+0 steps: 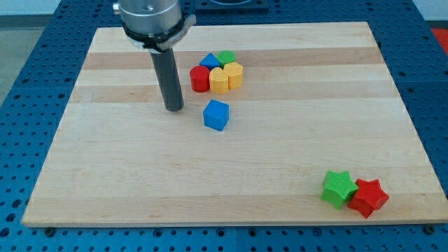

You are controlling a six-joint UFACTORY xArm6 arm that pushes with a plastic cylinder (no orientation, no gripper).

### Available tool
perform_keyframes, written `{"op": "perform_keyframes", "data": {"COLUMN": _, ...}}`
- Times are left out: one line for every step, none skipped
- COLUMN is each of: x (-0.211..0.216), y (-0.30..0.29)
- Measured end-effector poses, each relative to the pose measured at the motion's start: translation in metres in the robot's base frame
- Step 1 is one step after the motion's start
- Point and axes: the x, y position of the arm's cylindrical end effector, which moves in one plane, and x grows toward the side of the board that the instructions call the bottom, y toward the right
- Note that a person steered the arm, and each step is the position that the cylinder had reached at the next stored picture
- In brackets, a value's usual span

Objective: Drag blue cube towards green and red stars

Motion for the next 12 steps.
{"op": "perform_keyframes", "data": {"x": 0.012, "y": 0.069}}
{"op": "perform_keyframes", "data": {"x": 0.023, "y": 0.168}}
{"op": "perform_keyframes", "data": {"x": 0.023, "y": 0.215}}
{"op": "perform_keyframes", "data": {"x": 0.008, "y": 0.194}}
{"op": "perform_keyframes", "data": {"x": -0.013, "y": 0.135}}
{"op": "perform_keyframes", "data": {"x": 0.008, "y": 0.075}}
{"op": "perform_keyframes", "data": {"x": 0.041, "y": 0.086}}
{"op": "perform_keyframes", "data": {"x": 0.043, "y": 0.152}}
{"op": "perform_keyframes", "data": {"x": 0.046, "y": 0.229}}
{"op": "perform_keyframes", "data": {"x": 0.062, "y": 0.273}}
{"op": "perform_keyframes", "data": {"x": 0.062, "y": 0.274}}
{"op": "perform_keyframes", "data": {"x": 0.073, "y": 0.278}}
